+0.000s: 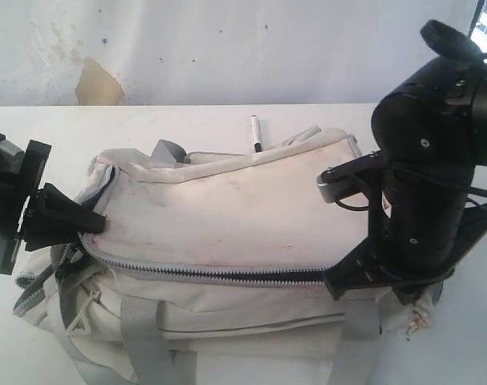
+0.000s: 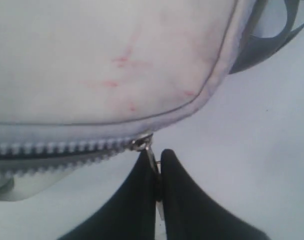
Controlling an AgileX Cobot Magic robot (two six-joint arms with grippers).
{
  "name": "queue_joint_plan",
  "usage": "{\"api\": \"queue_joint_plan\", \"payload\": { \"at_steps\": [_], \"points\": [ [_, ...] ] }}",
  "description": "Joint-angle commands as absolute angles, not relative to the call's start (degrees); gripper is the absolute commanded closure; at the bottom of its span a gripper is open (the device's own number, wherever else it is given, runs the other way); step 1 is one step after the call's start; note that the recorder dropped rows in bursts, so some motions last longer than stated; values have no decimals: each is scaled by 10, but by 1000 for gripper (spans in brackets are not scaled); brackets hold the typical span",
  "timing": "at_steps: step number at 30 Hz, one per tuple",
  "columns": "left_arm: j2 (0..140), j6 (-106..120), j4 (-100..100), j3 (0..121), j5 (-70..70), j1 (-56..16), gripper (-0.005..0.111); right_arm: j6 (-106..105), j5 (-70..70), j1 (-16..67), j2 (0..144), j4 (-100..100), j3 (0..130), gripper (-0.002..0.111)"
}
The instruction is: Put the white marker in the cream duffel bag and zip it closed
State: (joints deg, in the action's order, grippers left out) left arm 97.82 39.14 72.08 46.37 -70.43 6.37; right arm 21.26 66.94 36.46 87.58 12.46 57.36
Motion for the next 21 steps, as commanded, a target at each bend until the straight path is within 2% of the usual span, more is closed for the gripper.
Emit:
{"api": "queue_joint_plan", "payload": {
  "at_steps": [1, 14, 17, 21],
  "points": [
    [977, 397, 723, 464, -700, 68, 107, 208, 635, 339, 870, 151, 549, 108],
    [977, 453, 723, 464, -700, 68, 107, 191, 553, 330, 870, 148, 526, 108],
    [977, 467, 723, 464, -700, 68, 107, 191, 552, 330, 870, 147, 526, 100],
    [977, 476, 722, 464, -700, 68, 107, 191, 551, 330, 870, 135, 526, 77]
  ]
}}
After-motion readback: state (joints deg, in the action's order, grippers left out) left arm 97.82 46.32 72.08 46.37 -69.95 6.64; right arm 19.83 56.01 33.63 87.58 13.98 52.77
